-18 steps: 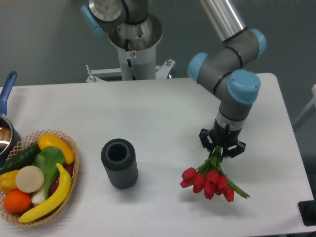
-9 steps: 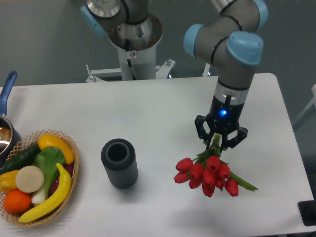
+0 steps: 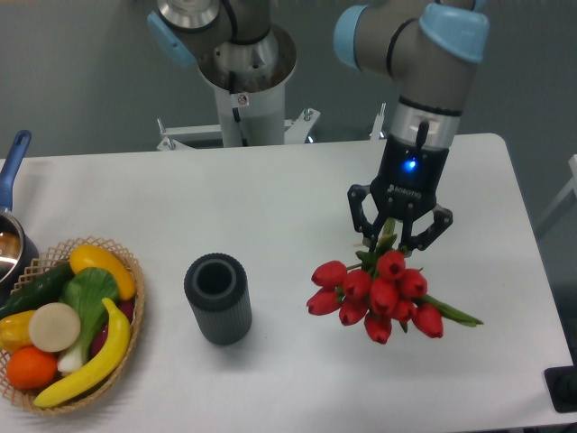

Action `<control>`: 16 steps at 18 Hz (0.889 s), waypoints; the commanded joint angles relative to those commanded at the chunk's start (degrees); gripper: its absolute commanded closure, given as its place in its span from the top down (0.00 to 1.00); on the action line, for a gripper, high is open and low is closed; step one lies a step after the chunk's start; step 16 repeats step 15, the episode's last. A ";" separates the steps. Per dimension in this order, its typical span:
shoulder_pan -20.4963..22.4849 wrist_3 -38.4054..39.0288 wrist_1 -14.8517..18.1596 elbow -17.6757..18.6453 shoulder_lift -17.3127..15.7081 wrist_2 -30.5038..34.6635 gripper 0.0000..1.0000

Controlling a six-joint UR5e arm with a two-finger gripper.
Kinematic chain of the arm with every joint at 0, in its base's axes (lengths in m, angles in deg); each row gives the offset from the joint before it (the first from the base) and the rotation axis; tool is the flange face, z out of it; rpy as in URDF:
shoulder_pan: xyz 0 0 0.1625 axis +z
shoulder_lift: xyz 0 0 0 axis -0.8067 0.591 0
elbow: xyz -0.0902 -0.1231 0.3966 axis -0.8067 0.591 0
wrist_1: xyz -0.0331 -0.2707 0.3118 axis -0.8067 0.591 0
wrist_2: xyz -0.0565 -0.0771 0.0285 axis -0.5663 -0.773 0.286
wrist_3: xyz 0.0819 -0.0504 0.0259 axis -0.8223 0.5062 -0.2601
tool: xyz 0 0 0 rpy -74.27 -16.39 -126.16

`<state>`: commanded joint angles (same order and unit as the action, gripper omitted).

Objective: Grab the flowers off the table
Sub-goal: 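Lift the gripped tulip bundle up off the table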

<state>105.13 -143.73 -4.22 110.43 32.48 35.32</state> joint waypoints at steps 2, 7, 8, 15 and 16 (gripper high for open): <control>0.97 0.00 0.00 0.09 -0.79 -0.53 0.39; 1.24 0.09 0.00 0.35 -0.97 -2.03 0.39; 1.32 0.00 0.00 0.35 -0.97 -2.03 0.39; 1.76 0.00 0.00 0.26 -1.23 -2.03 0.39; 1.76 0.00 0.00 0.26 -1.23 -2.03 0.39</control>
